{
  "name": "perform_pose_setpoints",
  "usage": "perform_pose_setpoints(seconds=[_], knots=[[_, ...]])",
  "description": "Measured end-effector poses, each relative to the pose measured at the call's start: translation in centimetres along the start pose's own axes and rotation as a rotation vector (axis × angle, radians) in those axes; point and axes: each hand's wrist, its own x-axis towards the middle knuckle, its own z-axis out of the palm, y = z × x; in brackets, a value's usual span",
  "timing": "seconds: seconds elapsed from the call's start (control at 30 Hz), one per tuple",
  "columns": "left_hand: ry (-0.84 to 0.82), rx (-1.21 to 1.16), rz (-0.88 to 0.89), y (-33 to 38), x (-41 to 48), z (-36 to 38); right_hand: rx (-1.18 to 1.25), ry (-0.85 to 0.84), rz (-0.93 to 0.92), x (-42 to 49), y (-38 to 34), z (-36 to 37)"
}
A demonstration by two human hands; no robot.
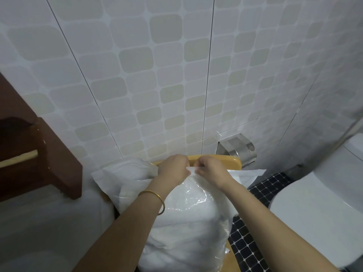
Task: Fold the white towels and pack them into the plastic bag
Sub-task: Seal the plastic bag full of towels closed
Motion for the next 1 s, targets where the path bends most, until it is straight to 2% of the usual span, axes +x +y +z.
perform_pose_setpoints(seconds=[0.33, 0.63, 1.0], knots=[[0.121, 0.143, 0.113, 0.1, -0.7, 1.2, -0.028, 0.007, -0.031, -0.2, -0.2, 0.4], [0.013, -0.175, 0.007, -0.5, -0.8, -0.3, 0.059, 0.041, -0.006, -0.4, -0.1, 0.0], [0.117, -0.088, 0.051, -0.2, -1.1, 0.4, -0.075, 0.086, -0.077, -0.8, -0.5, 0.7]])
